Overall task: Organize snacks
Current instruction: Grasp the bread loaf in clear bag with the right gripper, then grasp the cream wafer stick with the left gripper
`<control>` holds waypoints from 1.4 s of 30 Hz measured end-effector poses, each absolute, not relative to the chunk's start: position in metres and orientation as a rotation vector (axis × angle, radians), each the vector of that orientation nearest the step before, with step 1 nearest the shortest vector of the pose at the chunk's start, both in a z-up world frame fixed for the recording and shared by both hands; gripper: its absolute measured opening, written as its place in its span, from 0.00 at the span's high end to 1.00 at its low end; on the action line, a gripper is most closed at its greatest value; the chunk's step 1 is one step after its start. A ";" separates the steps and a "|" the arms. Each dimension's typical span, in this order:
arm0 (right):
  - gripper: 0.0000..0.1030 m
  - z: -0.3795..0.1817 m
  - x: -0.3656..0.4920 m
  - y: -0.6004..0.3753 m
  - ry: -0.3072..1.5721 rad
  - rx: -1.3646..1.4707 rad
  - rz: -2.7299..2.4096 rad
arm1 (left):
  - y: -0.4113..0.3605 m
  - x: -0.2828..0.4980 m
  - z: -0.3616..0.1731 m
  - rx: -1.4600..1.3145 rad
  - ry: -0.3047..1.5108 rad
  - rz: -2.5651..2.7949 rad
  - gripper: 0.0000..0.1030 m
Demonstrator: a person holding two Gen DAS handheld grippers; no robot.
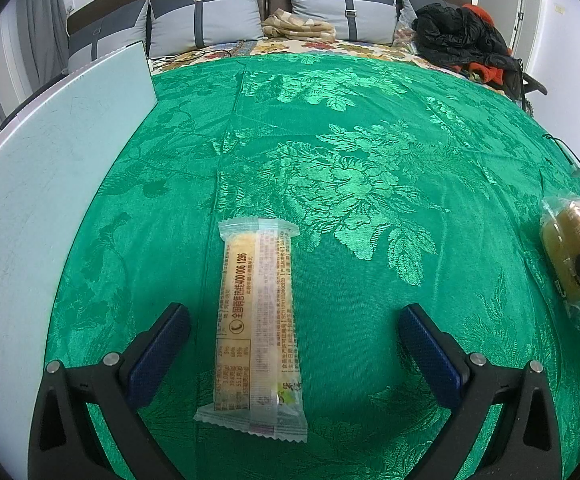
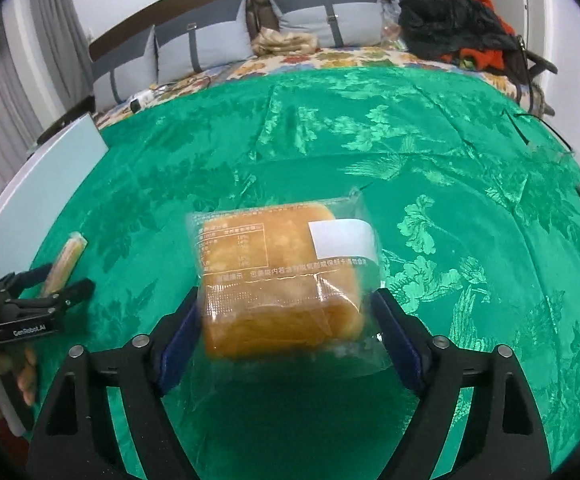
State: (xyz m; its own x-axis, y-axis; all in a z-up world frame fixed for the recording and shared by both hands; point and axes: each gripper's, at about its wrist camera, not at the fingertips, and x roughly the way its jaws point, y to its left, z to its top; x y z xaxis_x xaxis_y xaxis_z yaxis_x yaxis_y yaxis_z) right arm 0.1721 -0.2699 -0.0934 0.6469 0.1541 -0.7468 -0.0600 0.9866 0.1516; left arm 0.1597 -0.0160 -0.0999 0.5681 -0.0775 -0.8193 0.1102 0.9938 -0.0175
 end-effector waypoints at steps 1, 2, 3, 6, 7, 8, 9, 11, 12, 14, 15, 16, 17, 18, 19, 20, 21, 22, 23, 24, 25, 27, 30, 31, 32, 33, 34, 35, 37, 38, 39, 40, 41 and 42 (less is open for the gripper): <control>0.09 -0.097 0.175 -0.270 0.874 0.109 0.124 | -0.016 0.160 -0.100 0.037 0.960 -0.110 0.00; 0.07 -0.099 0.177 -0.270 0.881 0.103 0.125 | -0.016 0.160 -0.100 0.037 0.960 -0.110 0.00; 0.07 -0.101 0.176 -0.269 0.884 0.097 0.125 | -0.016 0.160 -0.100 0.037 0.960 -0.110 0.00; 0.05 -0.104 0.178 -0.266 0.879 0.088 0.126 | -0.016 0.160 -0.100 0.037 0.960 -0.110 0.00; 0.04 -0.105 0.178 -0.265 0.868 0.081 0.123 | -0.016 0.160 -0.100 0.037 0.960 -0.110 0.00; 0.04 -0.106 0.177 -0.264 0.863 0.078 0.121 | -0.016 0.160 -0.100 0.037 0.960 -0.110 0.00; 0.04 -0.107 0.177 -0.264 0.853 0.078 0.118 | -0.016 0.160 -0.100 0.037 0.960 -0.110 0.00; 0.04 -0.107 0.176 -0.264 0.853 0.076 0.117 | -0.016 0.160 -0.100 0.037 0.960 -0.110 0.00; 0.04 -0.106 0.176 -0.265 0.853 0.080 0.120 | -0.016 0.160 -0.100 0.037 0.960 -0.111 0.00; 0.04 -0.106 0.177 -0.267 0.851 0.094 0.125 | -0.016 0.160 -0.100 0.036 0.961 -0.111 0.00; 0.04 -0.106 0.177 -0.269 0.851 0.102 0.128 | -0.016 0.160 -0.100 0.037 0.961 -0.110 0.00; 0.04 -0.106 0.177 -0.269 0.850 0.104 0.128 | -0.016 0.160 -0.100 0.037 0.960 -0.111 0.00; 0.04 -0.106 0.177 -0.269 0.849 0.105 0.127 | -0.016 0.160 -0.100 0.037 0.960 -0.111 0.00; 0.04 -0.107 0.177 -0.268 0.849 0.103 0.125 | -0.016 0.160 -0.100 0.037 0.960 -0.110 0.00; 0.04 -0.106 0.177 -0.267 0.849 0.099 0.123 | -0.016 0.160 -0.100 0.037 0.960 -0.110 0.00; 0.04 -0.106 0.177 -0.267 0.849 0.098 0.121 | -0.016 0.160 -0.100 0.036 0.960 -0.111 0.00; 0.04 -0.106 0.177 -0.267 0.849 0.097 0.120 | -0.016 0.160 -0.100 0.036 0.960 -0.111 0.00; 0.04 -0.107 0.177 -0.267 0.849 0.096 0.120 | -0.016 0.160 -0.100 0.036 0.960 -0.111 0.00; 0.04 -0.106 0.177 -0.267 0.849 0.096 0.120 | -0.016 0.160 -0.100 0.036 0.960 -0.111 0.00; 0.04 -0.107 0.177 -0.267 0.849 0.097 0.120 | -0.016 0.160 -0.100 0.036 0.960 -0.111 0.00; 0.04 -0.107 0.177 -0.267 0.849 0.096 0.120 | -0.016 0.160 -0.100 0.037 0.960 -0.111 0.00; 0.04 -0.107 0.177 -0.267 0.849 0.096 0.120 | -0.016 0.160 -0.100 0.037 0.961 -0.111 0.00; 0.04 -0.107 0.177 -0.267 0.850 0.100 0.121 | -0.016 0.160 -0.100 0.037 0.961 -0.111 0.00; 0.04 -0.107 0.177 -0.267 0.851 0.103 0.123 | -0.016 0.160 -0.100 0.040 0.965 -0.112 0.00; 0.04 -0.107 0.177 -0.268 0.853 0.108 0.127 | -0.016 0.161 -0.100 0.044 0.980 -0.117 0.00; 0.04 -0.106 0.178 -0.269 0.861 0.111 0.132 | -0.016 0.162 -0.099 0.046 1.005 -0.125 0.00; 0.05 -0.106 0.181 -0.270 0.885 0.115 0.137 | -0.015 0.161 -0.098 0.046 1.026 -0.131 0.02; 0.07 -0.103 0.183 -0.273 0.914 0.129 0.135 | -0.015 0.159 -0.097 0.048 1.030 -0.135 0.05; 0.14 -0.098 0.183 -0.277 0.937 0.165 0.132 | -0.015 0.150 -0.091 0.058 1.004 -0.154 0.45; 0.23 -0.093 0.182 -0.279 0.944 0.184 0.137 | -0.014 0.148 -0.087 0.062 1.005 -0.167 0.64; 0.25 -0.089 0.180 -0.279 0.944 0.190 0.139 | -0.013 0.147 -0.084 0.045 1.025 -0.189 0.71; 0.26 -0.083 0.178 -0.279 0.949 0.200 0.146 | -0.007 0.147 -0.082 -0.003 1.046 -0.217 0.71; 0.26 -0.075 0.175 -0.278 0.947 0.220 0.160 | -0.003 0.144 -0.078 -0.047 1.046 -0.226 0.71; 0.26 -0.068 0.171 -0.277 0.938 0.236 0.170 | 0.002 0.139 -0.073 -0.075 1.035 -0.221 0.71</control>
